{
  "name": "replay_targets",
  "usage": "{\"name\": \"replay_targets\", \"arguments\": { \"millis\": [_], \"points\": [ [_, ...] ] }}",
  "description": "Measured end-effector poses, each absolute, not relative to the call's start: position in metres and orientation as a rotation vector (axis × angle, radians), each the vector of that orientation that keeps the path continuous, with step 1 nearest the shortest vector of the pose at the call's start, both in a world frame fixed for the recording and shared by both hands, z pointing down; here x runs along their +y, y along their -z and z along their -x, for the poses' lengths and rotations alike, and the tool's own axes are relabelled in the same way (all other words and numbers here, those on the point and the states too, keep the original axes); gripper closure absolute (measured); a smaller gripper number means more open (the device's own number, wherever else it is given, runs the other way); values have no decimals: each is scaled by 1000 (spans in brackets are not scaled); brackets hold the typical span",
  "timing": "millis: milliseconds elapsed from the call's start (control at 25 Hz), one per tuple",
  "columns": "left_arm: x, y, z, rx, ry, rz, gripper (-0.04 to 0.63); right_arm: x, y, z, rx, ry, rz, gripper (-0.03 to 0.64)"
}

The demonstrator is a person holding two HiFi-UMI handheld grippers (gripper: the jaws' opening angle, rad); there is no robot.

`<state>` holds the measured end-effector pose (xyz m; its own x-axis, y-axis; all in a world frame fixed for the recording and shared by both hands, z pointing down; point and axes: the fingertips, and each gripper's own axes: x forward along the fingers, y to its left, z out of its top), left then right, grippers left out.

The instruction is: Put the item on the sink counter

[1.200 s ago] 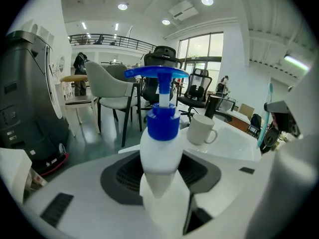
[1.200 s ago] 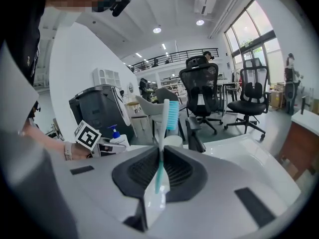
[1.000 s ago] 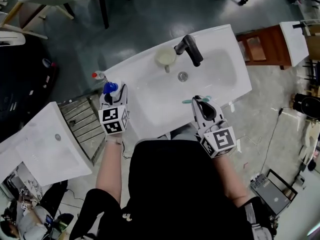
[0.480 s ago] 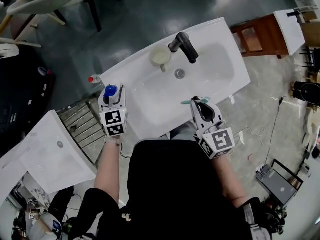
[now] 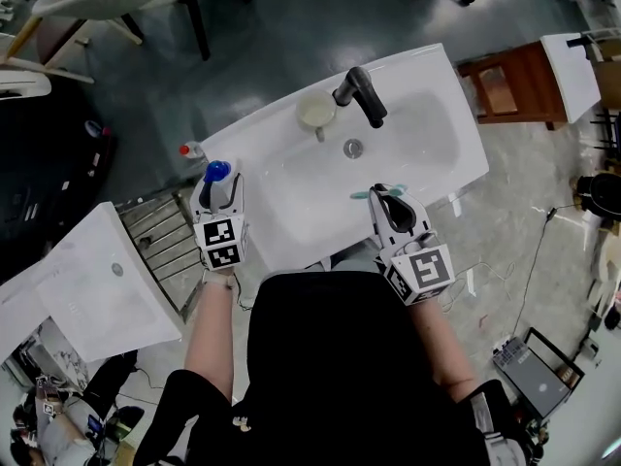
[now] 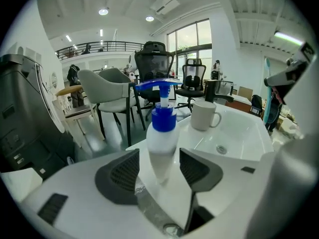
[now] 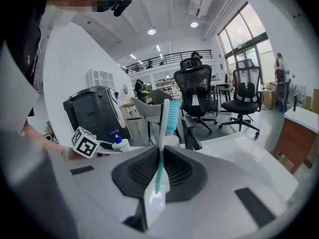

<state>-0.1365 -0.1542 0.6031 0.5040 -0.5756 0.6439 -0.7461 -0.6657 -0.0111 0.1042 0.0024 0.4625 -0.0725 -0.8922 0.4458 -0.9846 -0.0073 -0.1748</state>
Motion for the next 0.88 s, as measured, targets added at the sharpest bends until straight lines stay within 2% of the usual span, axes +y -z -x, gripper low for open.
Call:
{"name": "replay_targets", "arguments": {
  "millis": [440, 680, 760, 880],
  "points": [
    [-103, -558, 164, -1263, -826, -2354, 355, -57, -421, -111, -2226, -336, -1838, 569],
    [-82, -526, 176, -1380, -738, -2301, 508, -95, -414, -106, -2322, -243, -1749, 569],
    [-74, -521, 181, -1402, -725, -2276, 546, -108, -414, -103, -2345, -226, -1727, 569],
    [-62, -519, 186, -1409, -717, -2254, 567, -126, -420, -98, -2374, -219, -1703, 569]
  ]
}}
